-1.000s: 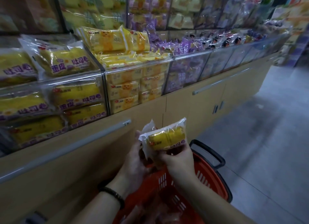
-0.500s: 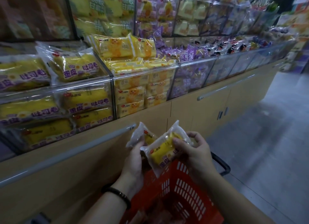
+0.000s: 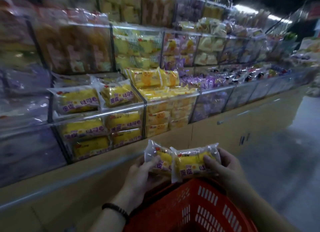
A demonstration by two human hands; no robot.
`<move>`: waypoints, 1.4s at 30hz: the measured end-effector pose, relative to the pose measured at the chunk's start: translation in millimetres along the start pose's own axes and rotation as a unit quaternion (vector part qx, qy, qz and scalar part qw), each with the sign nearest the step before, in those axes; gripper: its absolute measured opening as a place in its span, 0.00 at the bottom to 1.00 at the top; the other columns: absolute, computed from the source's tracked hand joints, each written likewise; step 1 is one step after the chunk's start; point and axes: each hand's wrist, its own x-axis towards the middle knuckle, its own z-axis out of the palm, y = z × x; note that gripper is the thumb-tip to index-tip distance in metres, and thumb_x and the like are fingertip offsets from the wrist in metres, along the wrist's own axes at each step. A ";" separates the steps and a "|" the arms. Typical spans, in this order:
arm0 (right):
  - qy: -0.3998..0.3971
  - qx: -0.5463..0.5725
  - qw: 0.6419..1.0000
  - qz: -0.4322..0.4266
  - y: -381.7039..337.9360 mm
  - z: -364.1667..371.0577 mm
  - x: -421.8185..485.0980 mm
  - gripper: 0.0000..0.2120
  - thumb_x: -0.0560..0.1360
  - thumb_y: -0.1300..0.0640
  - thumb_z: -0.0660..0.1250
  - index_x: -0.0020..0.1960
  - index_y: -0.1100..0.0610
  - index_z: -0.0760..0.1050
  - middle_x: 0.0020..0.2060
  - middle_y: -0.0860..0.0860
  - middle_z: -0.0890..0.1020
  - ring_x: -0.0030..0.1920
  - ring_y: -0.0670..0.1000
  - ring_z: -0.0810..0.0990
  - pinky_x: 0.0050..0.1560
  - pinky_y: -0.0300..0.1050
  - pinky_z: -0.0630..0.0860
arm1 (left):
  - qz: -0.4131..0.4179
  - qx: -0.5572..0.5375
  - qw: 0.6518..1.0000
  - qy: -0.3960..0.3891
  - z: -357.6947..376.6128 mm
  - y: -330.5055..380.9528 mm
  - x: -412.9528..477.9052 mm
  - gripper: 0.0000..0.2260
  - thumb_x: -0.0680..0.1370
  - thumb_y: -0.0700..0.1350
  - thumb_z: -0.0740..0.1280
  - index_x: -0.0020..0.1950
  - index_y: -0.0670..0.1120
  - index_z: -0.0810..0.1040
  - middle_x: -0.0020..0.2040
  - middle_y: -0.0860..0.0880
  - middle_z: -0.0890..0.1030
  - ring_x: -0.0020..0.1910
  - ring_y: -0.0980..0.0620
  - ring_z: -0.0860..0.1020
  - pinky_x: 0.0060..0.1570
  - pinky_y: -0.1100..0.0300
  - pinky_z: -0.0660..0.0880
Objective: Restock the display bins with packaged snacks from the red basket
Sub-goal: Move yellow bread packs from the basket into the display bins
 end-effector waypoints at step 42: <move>-0.101 -0.280 0.949 -0.102 -140.8 223.6 130.7 0.19 0.80 0.56 0.71 0.68 0.49 0.69 0.57 0.54 0.83 0.53 0.54 0.86 0.54 0.59 0.84 | 0.316 0.649 0.647 0.246 -165.4 240.1 -8.7 0.10 0.76 0.60 0.61 0.55 0.61 0.71 0.58 0.55 0.70 0.63 0.50 0.64 0.57 0.49 0.55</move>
